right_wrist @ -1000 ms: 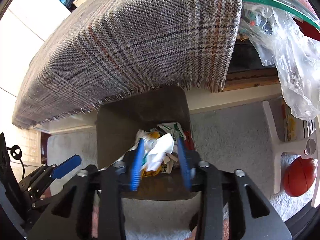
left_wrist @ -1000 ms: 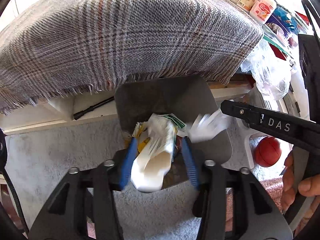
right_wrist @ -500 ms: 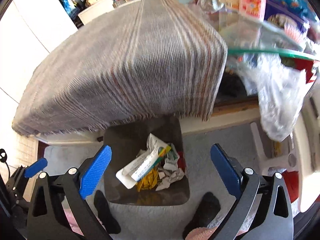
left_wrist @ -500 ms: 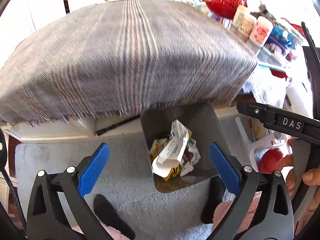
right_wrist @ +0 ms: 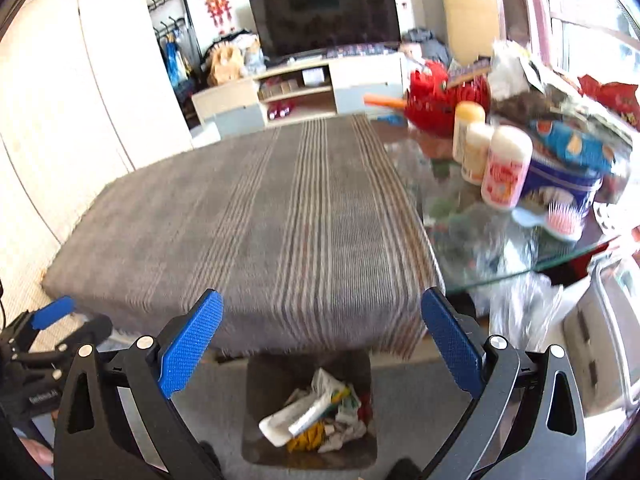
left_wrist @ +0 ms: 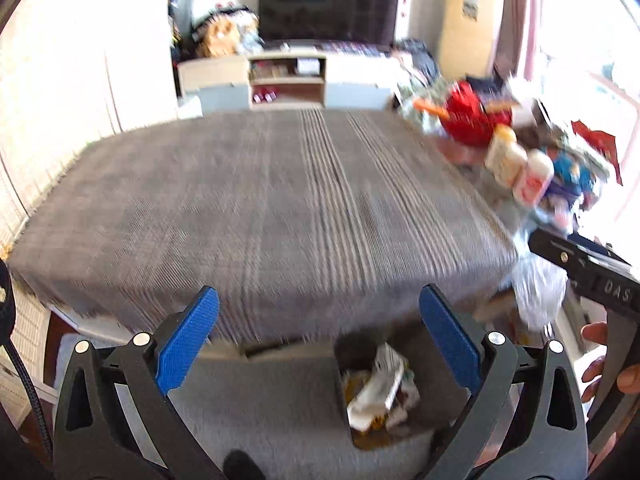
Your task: Collect trash
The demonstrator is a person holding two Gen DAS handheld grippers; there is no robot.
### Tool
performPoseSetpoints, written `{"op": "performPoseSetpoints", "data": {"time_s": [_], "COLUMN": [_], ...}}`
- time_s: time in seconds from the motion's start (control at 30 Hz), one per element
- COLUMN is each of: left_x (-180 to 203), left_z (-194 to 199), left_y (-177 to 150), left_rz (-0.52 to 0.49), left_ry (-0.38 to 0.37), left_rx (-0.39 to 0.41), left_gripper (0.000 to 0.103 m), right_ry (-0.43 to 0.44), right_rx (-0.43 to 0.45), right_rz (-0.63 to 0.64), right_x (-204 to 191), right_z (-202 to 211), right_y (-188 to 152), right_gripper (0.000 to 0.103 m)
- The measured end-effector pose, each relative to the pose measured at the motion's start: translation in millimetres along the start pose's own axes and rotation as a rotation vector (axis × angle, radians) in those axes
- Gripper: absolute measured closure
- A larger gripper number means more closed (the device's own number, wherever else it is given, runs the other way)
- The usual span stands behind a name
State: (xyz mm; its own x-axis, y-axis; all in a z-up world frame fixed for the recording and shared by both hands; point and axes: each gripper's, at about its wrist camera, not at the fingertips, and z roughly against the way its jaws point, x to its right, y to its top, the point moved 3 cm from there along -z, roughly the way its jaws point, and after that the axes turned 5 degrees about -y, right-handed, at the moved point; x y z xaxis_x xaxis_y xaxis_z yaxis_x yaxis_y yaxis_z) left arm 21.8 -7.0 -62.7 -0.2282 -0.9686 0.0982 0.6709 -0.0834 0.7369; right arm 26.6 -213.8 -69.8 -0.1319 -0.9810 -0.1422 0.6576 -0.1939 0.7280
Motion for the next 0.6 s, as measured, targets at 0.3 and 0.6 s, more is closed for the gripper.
{"op": "performPoseSetpoints", "data": {"time_s": [0.3,0.6], "left_x": [-17,-19], "left_z": [4,1], "left_y": [45,62], "left_rz": [0.007,-0.023], "left_ry": [0.032,0.081], "left_rx": [0.142,0.224], "left_gripper": [0.008,0.008], "right_ry": [-0.006,-0.045], "right_rx": [0.165,0.224], "right_rz": [0.011,0.016], "right_x": [-16,-17], "right_z": [12,4], "right_y": [41,50], "right_gripper": [0.003,0.003]}}
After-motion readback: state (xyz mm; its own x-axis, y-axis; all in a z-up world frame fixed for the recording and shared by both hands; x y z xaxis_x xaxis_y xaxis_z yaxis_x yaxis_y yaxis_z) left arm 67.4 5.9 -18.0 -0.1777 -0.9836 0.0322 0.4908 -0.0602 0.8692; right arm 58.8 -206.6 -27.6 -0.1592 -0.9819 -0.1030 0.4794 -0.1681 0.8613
